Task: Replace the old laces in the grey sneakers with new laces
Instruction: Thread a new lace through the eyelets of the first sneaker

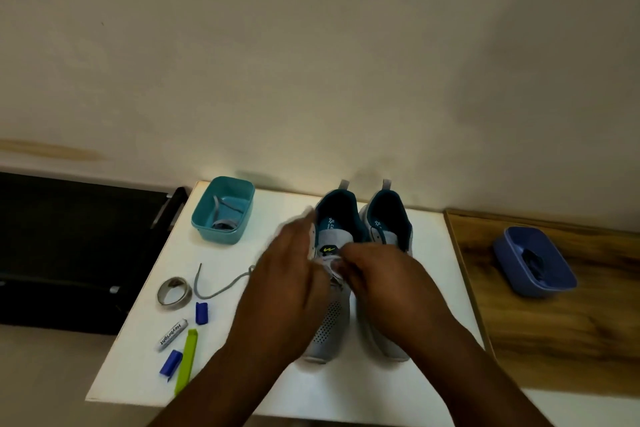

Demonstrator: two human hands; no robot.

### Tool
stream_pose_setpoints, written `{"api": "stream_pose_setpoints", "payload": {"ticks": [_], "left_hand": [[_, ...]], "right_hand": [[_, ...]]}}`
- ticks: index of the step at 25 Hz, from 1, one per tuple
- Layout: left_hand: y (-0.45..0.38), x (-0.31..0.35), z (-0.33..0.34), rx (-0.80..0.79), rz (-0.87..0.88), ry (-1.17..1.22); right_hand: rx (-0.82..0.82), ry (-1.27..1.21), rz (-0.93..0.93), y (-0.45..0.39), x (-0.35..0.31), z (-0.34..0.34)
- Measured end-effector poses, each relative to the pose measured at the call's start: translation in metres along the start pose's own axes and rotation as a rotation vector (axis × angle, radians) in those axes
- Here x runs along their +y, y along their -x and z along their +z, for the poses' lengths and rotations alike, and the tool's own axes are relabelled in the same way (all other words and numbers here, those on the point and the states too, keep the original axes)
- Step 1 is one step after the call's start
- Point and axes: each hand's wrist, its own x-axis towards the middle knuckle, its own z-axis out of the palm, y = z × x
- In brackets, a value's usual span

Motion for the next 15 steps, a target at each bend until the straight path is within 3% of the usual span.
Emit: {"api": "stream_pose_setpoints", "payload": {"ticks": [3, 7, 10, 15], "left_hand": [[-0.001, -0.009, 0.016, -0.246, -0.042, 0.283], [-0.006, -0.030, 0.022, -0.262, -0.121, 0.264], [-0.007, -0.034, 0.023, -0.266, -0.156, 0.270], [-0.009, -0.037, 0.023, -0.341, -0.245, 0.418]], "right_hand": [[-0.120, -0.136, -0.077, 0.000, 0.000, 0.006], [-0.260, -0.455, 0.046, 0.002, 0.014, 0.010], [-0.111, -0.398, 0.146, -0.001, 0.019, 0.018], [-0.041, -0.610, 0.204, -0.005, 0.024, 0.021]]}}
